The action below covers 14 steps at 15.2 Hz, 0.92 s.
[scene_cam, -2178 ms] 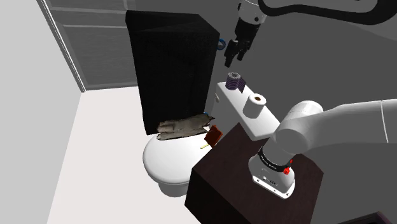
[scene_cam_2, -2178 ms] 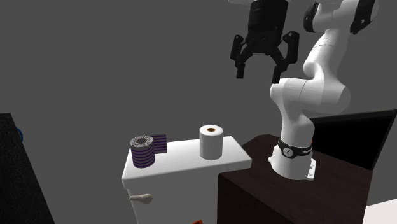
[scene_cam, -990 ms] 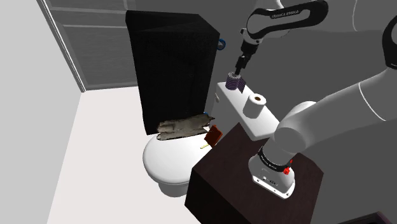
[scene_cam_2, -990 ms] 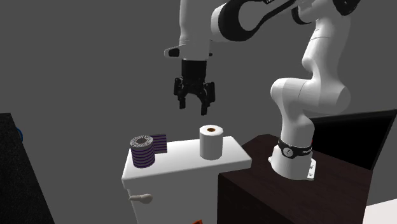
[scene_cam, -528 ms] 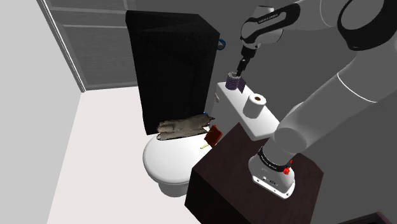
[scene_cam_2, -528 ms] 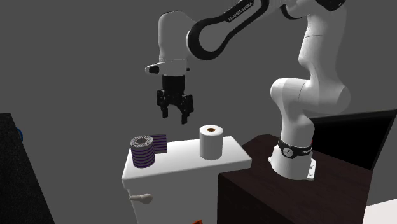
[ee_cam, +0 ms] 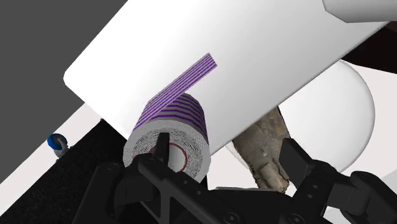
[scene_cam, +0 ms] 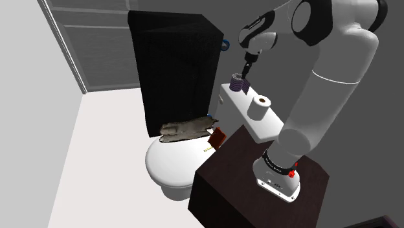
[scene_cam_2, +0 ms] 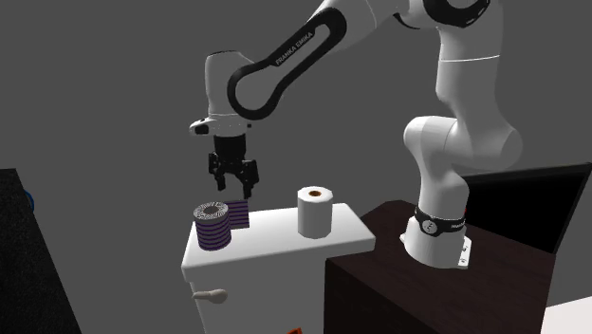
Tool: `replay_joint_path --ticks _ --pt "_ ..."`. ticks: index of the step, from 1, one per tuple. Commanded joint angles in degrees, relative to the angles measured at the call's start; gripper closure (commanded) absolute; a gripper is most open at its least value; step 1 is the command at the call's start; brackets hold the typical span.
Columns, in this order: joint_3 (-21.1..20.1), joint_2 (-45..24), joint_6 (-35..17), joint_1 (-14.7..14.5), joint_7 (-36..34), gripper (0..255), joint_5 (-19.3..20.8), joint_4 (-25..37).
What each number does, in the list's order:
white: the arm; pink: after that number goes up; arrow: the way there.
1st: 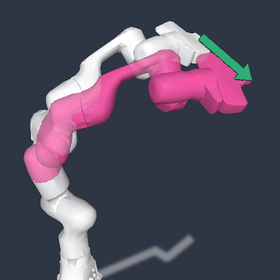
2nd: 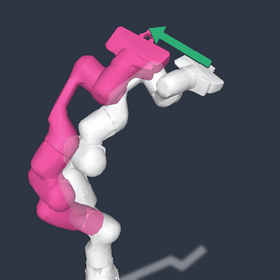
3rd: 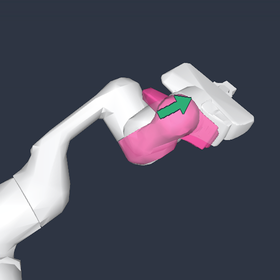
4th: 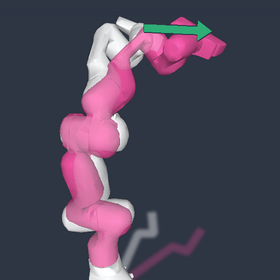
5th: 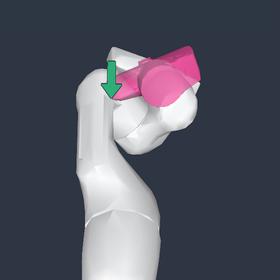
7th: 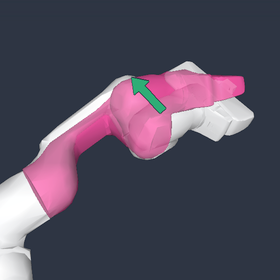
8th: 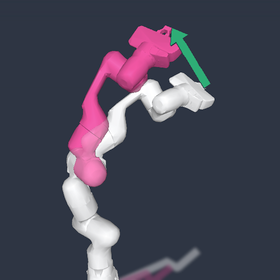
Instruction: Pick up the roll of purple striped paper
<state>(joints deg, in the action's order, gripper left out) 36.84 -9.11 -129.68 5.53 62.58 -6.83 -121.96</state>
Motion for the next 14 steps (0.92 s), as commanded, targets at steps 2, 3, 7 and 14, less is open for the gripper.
replay_joint_path --ticks 2,3,7,14 --pt "-1.0 -8.1 0.1 3.2 6.4 0 -5.5 6.1" --pt "-1.7 -10.6 0.2 4.5 8.2 0 -6.9 8.3" --pt "-2.8 -13.3 -1.5 5.8 9.7 0 -8.6 8.8" --pt "-3.9 -15.7 -4.0 6.7 10.9 255 -10.5 8.3"
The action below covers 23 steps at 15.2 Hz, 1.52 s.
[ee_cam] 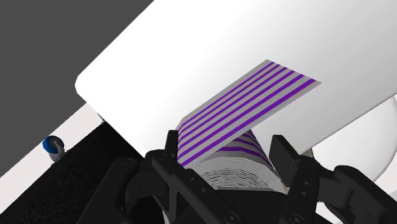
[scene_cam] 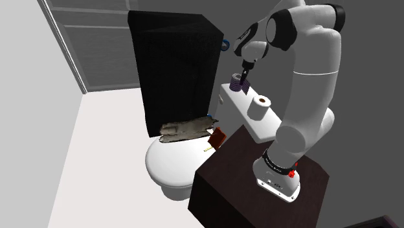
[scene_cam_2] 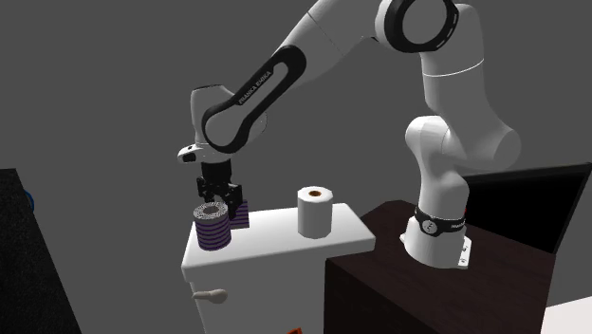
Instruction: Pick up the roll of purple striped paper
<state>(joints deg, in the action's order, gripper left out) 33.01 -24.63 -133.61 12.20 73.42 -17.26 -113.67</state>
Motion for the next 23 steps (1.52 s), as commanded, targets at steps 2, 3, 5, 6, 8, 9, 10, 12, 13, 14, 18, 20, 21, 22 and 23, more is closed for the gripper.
replay_joint_path --ticks 2,3,5,6,8,9,10,12,13,14,18,20,21,22,23 --pt "-0.1 -0.2 -0.1 0.1 0.1 255 -0.1 0.1" --pt "-0.1 -0.3 -0.1 0.1 0.1 255 -0.2 0.2" --pt "-0.1 -0.3 -0.1 0.1 0.1 255 -0.2 0.1" --pt "-0.1 -0.3 -0.1 0.1 0.1 255 -0.2 0.1" --pt "-0.1 -0.3 -0.1 0.1 0.1 255 -0.2 0.2" --pt "-0.1 -0.1 -0.1 0.0 0.0 255 -0.1 -0.1" --pt "0.2 0.4 0.4 -0.2 -0.2 255 0.3 0.0" --pt "0.7 1.5 1.6 -0.6 -0.8 255 1.1 0.3" --pt "0.9 2.0 2.1 -0.8 -1.0 255 1.5 0.4" --pt "1.2 2.5 2.7 -1.0 -1.3 255 1.9 0.6" --pt "2.0 4.4 5.1 -1.6 -2.3 255 3.5 1.4" --pt "2.4 5.4 6.3 -1.9 -2.7 255 4.3 1.8" --pt "2.5 5.8 7.0 -2.0 -3.0 255 4.6 2.1" --pt "2.7 6.2 7.6 -2.2 -3.2 255 5.0 2.3" --pt "2.9 6.7 8.2 -2.3 -3.4 255 5.3 2.6"
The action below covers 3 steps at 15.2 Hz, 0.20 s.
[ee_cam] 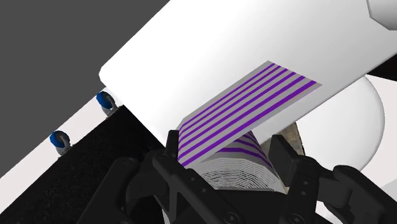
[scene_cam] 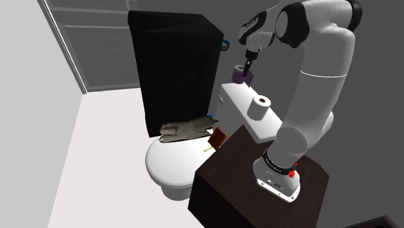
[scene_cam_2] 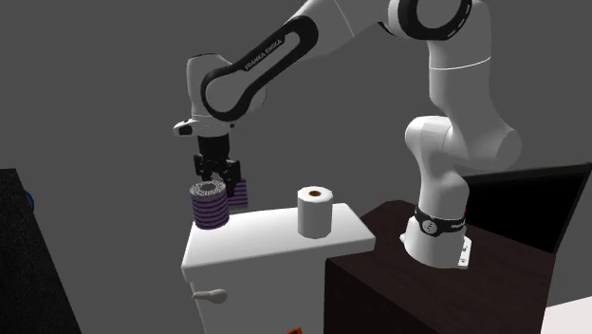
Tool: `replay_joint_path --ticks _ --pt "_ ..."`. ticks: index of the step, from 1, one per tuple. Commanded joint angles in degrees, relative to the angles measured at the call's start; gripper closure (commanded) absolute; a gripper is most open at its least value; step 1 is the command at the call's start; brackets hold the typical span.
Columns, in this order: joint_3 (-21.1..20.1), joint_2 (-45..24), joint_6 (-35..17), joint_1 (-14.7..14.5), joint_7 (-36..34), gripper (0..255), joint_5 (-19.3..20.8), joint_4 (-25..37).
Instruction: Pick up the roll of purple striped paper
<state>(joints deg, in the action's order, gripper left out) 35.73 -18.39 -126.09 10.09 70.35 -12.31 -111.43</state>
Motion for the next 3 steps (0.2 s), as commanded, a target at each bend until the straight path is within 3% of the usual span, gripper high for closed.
replay_joint_path --ticks 1,3 --pt "0.3 0.9 1.3 -0.3 -0.6 255 0.7 0.7" --pt "0.3 0.9 1.4 -0.3 -0.6 255 0.8 0.7"
